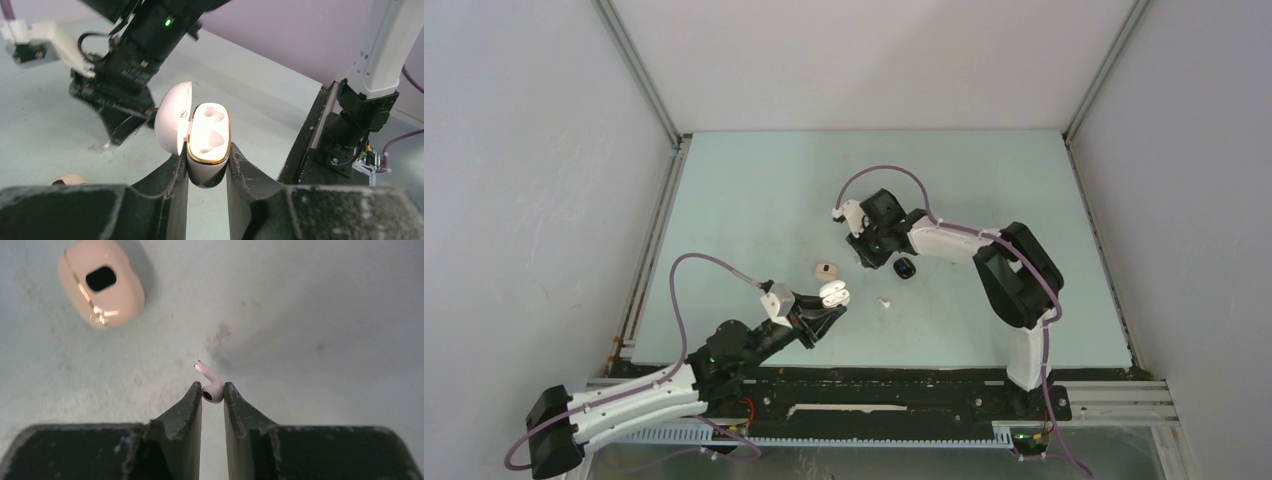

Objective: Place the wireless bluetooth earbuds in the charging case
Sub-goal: Pick up the right earbud from the center of the board, then insert the right earbud into the right side groove of the charging case.

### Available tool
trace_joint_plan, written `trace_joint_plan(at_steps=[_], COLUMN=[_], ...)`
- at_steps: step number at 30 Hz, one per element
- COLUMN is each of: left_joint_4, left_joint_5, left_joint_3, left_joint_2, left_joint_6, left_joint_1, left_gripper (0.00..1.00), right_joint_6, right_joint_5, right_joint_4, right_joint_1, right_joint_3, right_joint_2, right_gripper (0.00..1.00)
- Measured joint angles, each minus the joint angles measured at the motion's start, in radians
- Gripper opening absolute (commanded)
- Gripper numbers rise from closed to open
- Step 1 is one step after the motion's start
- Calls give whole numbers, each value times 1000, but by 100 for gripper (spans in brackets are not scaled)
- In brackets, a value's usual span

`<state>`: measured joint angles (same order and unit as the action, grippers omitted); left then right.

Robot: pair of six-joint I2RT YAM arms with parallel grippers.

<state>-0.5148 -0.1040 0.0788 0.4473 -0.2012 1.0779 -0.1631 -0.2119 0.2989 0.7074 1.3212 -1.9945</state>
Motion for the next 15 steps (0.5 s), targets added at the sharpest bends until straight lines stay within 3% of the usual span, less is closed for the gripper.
trace_joint_plan(at_steps=[6,15], left_joint_4=[-44,-114], left_joint_5=[-6,-11], left_joint_3=[0,8], left_joint_2=[91,329], left_joint_6=[19,102], left_joint_1=[0,0], left_gripper=[1,0], right_joint_6=[-148,-504], right_joint_5=[28,118], right_joint_4=[119,322], right_joint_1=[-23,-37], right_joint_3=[-48,-50], right_joint_2=[212,528], right_gripper=[0,0])
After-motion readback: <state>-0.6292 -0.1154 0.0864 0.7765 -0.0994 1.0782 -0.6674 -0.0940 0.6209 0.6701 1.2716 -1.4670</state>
